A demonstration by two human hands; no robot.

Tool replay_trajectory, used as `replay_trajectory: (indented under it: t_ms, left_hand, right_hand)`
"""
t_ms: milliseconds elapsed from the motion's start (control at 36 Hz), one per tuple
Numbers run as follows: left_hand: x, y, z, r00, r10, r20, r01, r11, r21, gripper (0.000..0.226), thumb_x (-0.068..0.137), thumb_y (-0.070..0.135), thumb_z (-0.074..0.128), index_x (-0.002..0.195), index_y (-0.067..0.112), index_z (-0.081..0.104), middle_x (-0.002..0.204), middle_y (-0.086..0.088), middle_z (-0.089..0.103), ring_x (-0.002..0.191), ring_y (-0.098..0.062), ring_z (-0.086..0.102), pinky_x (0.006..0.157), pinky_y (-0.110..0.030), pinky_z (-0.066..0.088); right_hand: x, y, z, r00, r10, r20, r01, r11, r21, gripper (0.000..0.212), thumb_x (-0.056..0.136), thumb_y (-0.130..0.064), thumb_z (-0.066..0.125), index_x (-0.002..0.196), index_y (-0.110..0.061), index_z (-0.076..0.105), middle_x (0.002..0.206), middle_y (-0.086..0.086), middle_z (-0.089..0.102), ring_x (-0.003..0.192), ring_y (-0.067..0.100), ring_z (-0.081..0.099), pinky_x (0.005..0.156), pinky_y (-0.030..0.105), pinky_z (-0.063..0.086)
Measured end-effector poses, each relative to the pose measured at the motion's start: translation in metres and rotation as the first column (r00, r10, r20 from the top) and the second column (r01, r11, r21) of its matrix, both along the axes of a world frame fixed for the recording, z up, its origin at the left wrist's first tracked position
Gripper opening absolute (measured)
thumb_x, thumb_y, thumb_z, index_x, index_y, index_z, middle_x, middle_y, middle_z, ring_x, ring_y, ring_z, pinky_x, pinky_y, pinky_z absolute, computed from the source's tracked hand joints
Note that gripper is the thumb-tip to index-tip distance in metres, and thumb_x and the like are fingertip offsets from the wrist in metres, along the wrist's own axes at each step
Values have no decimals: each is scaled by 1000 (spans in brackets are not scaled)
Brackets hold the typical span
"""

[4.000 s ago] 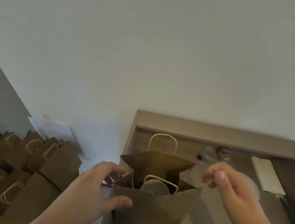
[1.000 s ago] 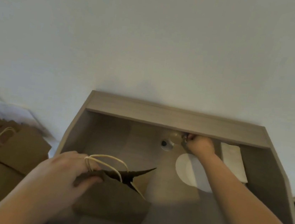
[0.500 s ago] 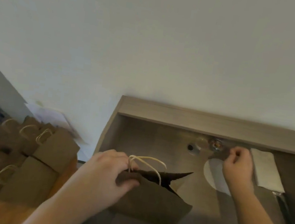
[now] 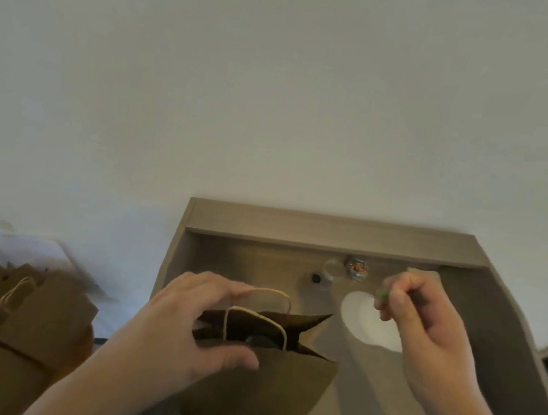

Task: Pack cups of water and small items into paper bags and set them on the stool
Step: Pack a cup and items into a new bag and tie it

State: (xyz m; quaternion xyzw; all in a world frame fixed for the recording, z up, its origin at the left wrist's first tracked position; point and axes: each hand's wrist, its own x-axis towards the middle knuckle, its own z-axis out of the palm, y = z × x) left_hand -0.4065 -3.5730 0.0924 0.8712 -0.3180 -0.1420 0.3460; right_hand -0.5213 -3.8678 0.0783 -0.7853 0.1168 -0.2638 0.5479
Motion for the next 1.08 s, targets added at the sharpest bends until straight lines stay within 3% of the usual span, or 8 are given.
replay_trajectory:
  t_ms: [83,167,222,361,528,694,972,1083]
  left_hand:
    - [-11,-3,19,982,90,165,-58,980,-189,58,83,82,51,132,53,56,123,36,55,122,0,55,99,-21,50]
    - [-26,-8,42,922,188,337,-32,908,-418,29,99,55,50,118,39,65,100,26,62,99,-8,63,76,-10,48]
    - [-34,-8,55,912,160,377,31,891,-452,21,102,47,50,105,35,67,91,23,63,86,-10,65,67,-10,47]
    - [-40,-2,69,993,-114,28,116,911,-397,37,97,67,42,83,42,68,71,13,65,58,-6,61,53,-19,43]
    - [-39,0,70,941,-179,-288,20,877,-481,38,100,54,61,81,23,71,66,0,66,45,-15,53,47,-22,42]
    - [-41,1,72,929,-158,-336,-29,872,-489,21,91,40,65,77,26,71,58,5,63,44,-13,52,47,-16,41]
    - [-41,1,72,926,-135,-352,-75,850,-522,24,84,47,67,81,28,79,73,-2,75,50,-19,58,47,-14,42]
    - [-41,0,72,914,-145,-380,-72,862,-502,16,91,35,66,90,28,81,83,-4,79,52,-21,62,47,-13,43]
  right_hand:
    - [-11,36,30,975,131,181,-141,989,40,20,104,-15,59,91,-29,65,90,1,66,84,21,64,78,26,55]
    - [-11,67,41,930,260,259,-288,955,76,2,96,-17,66,96,-19,66,93,3,68,87,22,67,81,27,57]
    - [-9,83,44,899,316,303,-358,929,95,4,95,-17,64,97,-15,66,94,5,70,88,23,67,81,30,58]
    - [-5,107,49,856,372,360,-406,914,21,3,97,-10,61,98,-8,64,96,9,67,88,31,66,78,44,58]
    - [2,117,47,877,357,320,-353,933,-73,3,97,-7,63,96,-8,64,93,8,61,83,32,61,71,47,53]
    - [-8,123,41,920,331,209,-350,935,62,14,97,-18,66,110,-16,69,91,9,68,84,40,65,77,62,55]
    - [-8,125,46,948,266,176,-286,953,102,13,91,-34,77,97,-22,77,83,9,73,78,33,68,73,44,57]
    - [-8,124,48,951,249,182,-286,934,215,5,91,-16,74,89,-20,76,75,5,72,72,16,67,68,23,53]
